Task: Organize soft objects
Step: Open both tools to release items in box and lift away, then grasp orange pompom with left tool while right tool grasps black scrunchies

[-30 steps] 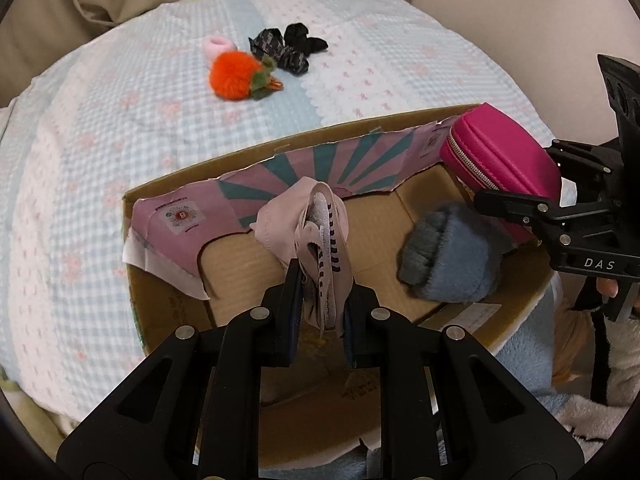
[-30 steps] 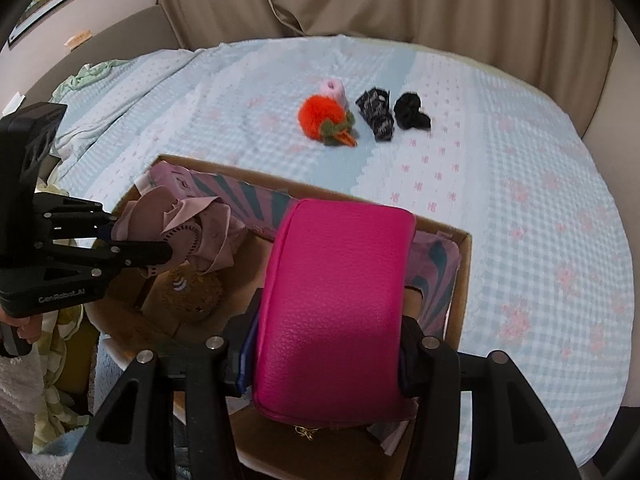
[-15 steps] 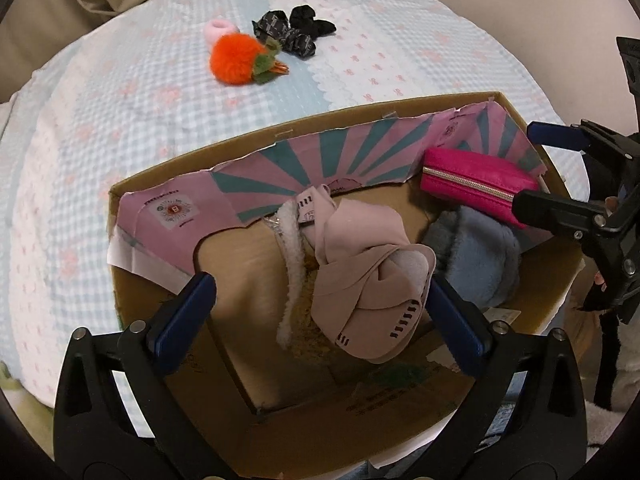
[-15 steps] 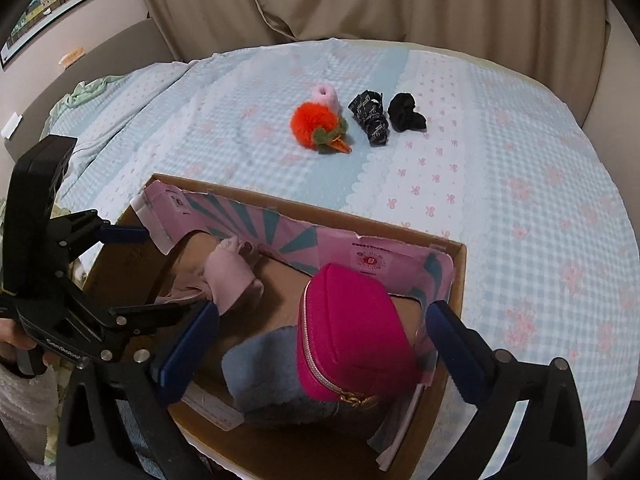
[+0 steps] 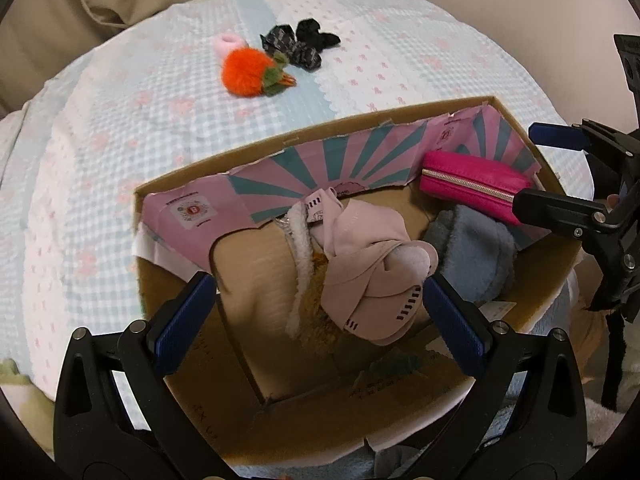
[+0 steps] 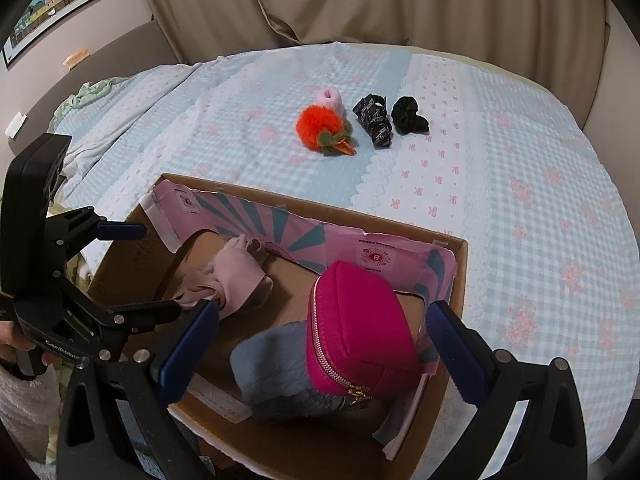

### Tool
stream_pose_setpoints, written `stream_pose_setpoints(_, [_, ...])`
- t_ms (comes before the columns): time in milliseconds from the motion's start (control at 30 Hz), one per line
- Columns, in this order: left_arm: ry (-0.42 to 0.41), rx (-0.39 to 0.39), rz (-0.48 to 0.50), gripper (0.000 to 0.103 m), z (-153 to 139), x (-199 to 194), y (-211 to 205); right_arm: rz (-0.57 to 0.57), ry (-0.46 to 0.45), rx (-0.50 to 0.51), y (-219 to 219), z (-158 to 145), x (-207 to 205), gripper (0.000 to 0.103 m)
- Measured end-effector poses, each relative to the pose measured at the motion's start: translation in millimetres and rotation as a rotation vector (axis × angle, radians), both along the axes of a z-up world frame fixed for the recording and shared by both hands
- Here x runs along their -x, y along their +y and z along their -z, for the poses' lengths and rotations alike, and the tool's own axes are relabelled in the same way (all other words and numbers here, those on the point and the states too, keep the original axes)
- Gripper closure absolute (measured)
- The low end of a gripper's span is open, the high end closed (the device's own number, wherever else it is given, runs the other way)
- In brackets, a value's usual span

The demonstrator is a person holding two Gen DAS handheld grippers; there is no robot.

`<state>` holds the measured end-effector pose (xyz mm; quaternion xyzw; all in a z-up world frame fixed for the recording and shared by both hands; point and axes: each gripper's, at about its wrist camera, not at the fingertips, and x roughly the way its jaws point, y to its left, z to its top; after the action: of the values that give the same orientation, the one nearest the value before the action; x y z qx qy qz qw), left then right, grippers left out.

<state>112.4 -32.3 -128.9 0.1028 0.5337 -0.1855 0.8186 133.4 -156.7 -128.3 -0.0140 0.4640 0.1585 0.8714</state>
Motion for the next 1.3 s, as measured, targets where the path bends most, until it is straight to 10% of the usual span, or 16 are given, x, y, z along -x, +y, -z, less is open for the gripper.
stream_pose_setpoints(733, [-0.451,0.13,-0.192,0.0,-130,48,29,0.119,-0.471,0.052,6,-116,65,0.0])
stream_pose_setpoints(1000, [-0.624,0.142,-0.23,0.0,-160,62,27,0.183,-0.505,-0.01,-6,-132,59,0.0])
stream_pose_setpoints(1300, [-0.616,0.166,-0.247,0.0,-168,32,18,0.187,-0.5,-0.019,-19,-143,25,0.0])
